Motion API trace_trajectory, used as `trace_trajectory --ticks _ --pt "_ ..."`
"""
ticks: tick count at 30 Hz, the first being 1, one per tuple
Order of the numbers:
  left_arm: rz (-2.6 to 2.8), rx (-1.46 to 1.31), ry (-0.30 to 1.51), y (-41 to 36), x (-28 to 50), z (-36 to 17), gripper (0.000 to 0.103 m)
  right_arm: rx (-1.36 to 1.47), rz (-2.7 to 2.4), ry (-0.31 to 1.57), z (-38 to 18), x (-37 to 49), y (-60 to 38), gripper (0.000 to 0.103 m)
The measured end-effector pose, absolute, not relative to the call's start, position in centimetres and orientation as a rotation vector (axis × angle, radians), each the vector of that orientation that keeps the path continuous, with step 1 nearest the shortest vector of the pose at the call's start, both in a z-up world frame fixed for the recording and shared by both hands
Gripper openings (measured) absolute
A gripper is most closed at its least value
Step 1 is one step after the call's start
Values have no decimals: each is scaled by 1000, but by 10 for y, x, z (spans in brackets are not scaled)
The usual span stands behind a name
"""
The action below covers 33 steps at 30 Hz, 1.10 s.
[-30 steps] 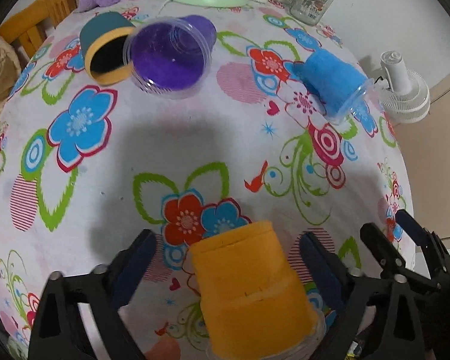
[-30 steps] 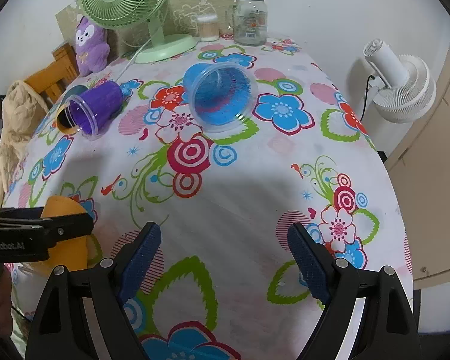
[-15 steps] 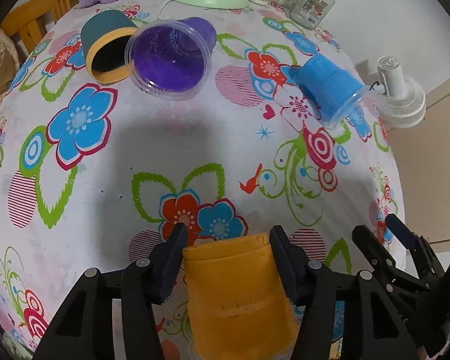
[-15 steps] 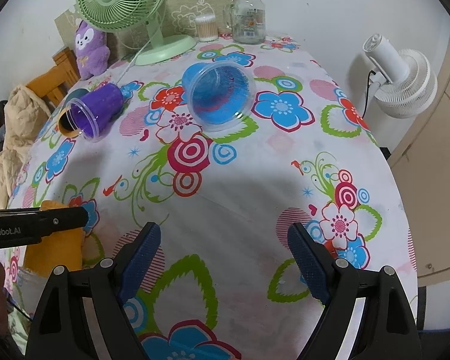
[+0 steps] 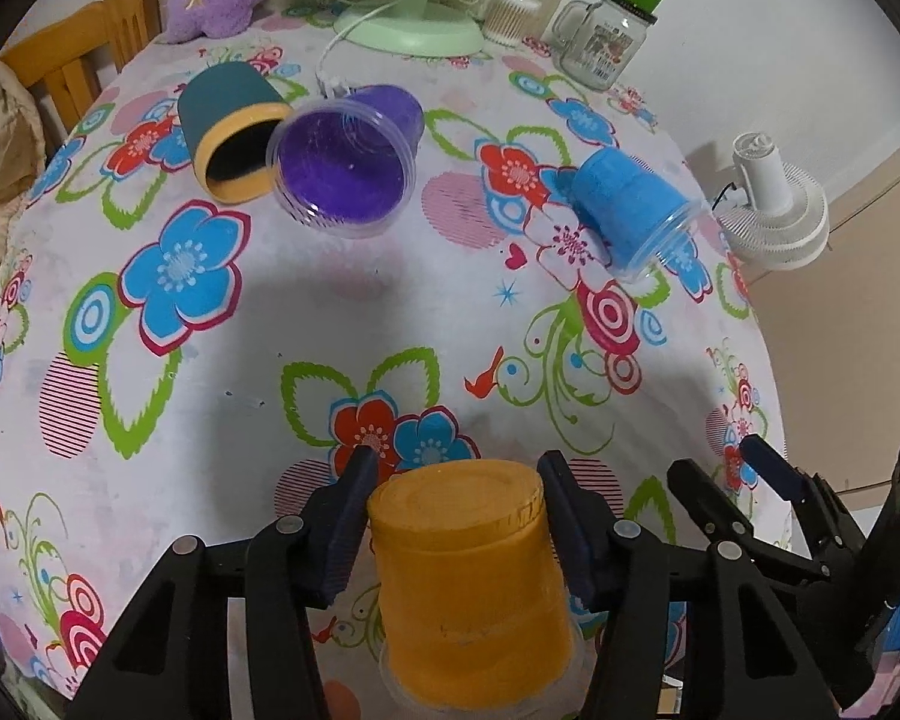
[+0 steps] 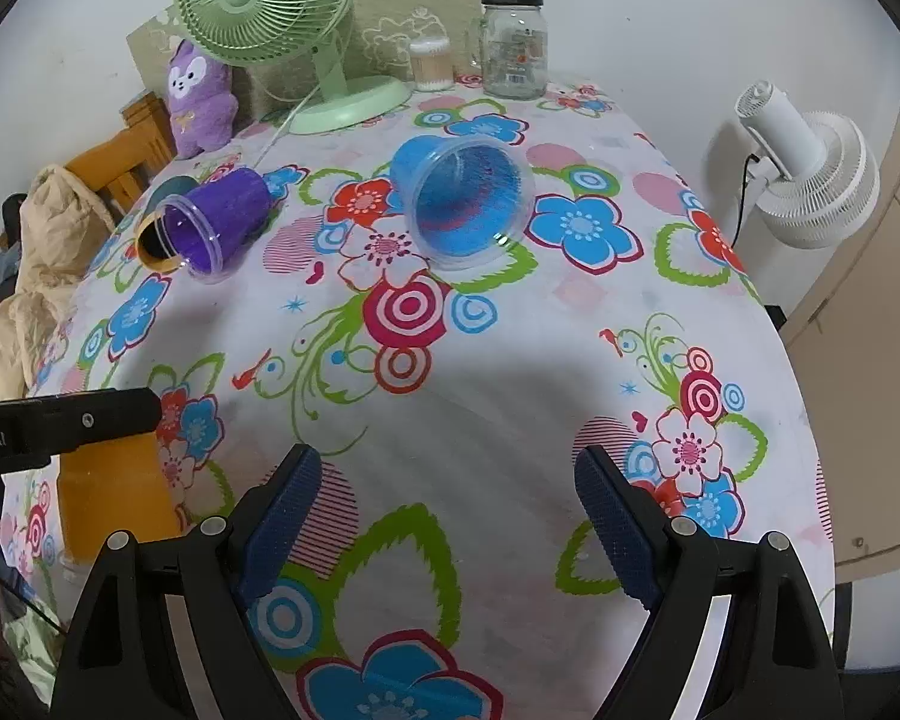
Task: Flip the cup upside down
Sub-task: 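Rotate the orange cup with the left gripper so its rim faces down, then lower the orange cup rim-down onto the table and open the left gripper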
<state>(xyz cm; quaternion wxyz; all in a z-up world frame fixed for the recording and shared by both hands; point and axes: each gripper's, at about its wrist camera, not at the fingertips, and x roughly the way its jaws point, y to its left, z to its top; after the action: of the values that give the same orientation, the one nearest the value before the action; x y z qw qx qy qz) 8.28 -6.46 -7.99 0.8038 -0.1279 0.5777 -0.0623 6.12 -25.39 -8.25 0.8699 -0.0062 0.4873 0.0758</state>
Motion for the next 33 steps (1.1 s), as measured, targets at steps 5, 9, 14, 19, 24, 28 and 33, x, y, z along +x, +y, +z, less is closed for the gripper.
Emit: trace_trajectory --ticks 5,9,14,19,24,28,33 --pt "-139 -278 1224 -64 80 -75 57 -22 166 1015 -80 58 -250 88" --pt "-141 -277 1210 -64 76 -69 57 -28 171 1011 -78 56 -248 88" --pt "-148 -272 1194 -65 73 -63 57 -28 172 1008 -76 54 -247 88" --pt "-149 -271 1189 -65 72 -61 56 -27 173 1005 -75 53 -247 88" --pt "-155 -273 1178 -65 71 -56 55 -28 174 1006 -75 53 -247 88" --pt "-154 -272 1168 -65 69 -52 55 -27 174 1004 -75 53 -247 88" --pt "-158 -272 1149 -65 67 -44 55 -27 175 1002 -73 51 -247 88"
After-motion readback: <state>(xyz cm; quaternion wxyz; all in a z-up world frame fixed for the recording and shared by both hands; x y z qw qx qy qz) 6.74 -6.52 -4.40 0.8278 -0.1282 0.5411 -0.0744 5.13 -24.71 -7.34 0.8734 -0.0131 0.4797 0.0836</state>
